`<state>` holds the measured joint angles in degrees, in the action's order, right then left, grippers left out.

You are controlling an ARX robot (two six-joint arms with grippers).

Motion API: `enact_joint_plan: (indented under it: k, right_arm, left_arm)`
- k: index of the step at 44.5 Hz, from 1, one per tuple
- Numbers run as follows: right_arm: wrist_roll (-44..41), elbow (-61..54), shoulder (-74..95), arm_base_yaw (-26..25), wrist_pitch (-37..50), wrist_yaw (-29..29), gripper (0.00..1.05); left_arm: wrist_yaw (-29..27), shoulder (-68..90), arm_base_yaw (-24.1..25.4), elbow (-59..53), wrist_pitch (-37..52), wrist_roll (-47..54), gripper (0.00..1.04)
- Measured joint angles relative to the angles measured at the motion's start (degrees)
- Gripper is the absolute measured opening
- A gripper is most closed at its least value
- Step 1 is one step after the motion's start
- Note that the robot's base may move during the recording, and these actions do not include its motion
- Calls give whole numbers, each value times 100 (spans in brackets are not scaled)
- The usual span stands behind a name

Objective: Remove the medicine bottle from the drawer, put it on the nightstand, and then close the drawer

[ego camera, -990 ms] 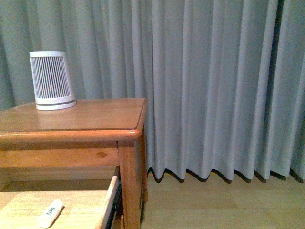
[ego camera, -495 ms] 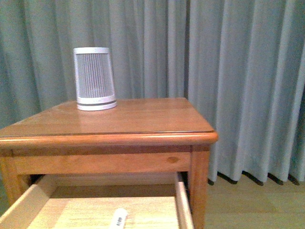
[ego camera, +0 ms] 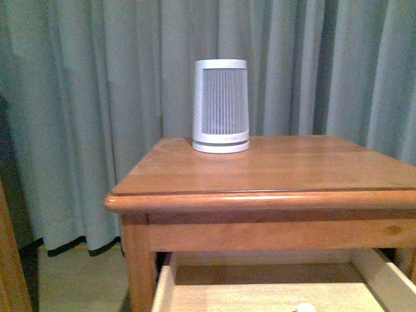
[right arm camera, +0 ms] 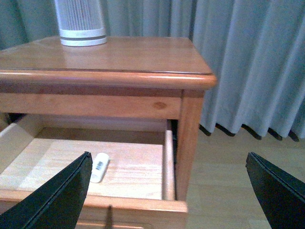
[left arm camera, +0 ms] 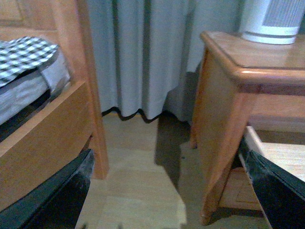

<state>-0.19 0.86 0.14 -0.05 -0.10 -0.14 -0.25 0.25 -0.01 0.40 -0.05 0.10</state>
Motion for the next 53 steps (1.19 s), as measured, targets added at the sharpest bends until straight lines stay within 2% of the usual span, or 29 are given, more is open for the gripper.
enact_joint_plan:
  k: [7,11,14,17,22,40,44,53]
  right_arm:
    - [13,0,17,7,-9,13,98]
    - [304,271,643,363,-348,1309,98]
    - [450,533,1801,369,120,1873,98]
    - [531,951,2981,291,710,1683,98]
    - [562,1650,4389,278,1091,1464,98]
    - [876,3744,7818,645,348,966,98]
    - [944,4046,8647,745,343,1034,98]
    - [892,4249,9954,874,1036,1449,98]
  left_arm:
    - [2,0,0,0,-2,-2,98]
    - [4,-4,0,0,-2,-2,98]
    - [20,-4,-2,0,-2,0,98]
    - [20,-4,-2,0,-2,0,98]
    - [22,-4,-2,0,-2,0,98]
    - [20,-4,-2,0,-2,0,98]
    - [22,-4,-2,0,-2,0,98]
    - [22,-4,-2,0,-2,0,98]
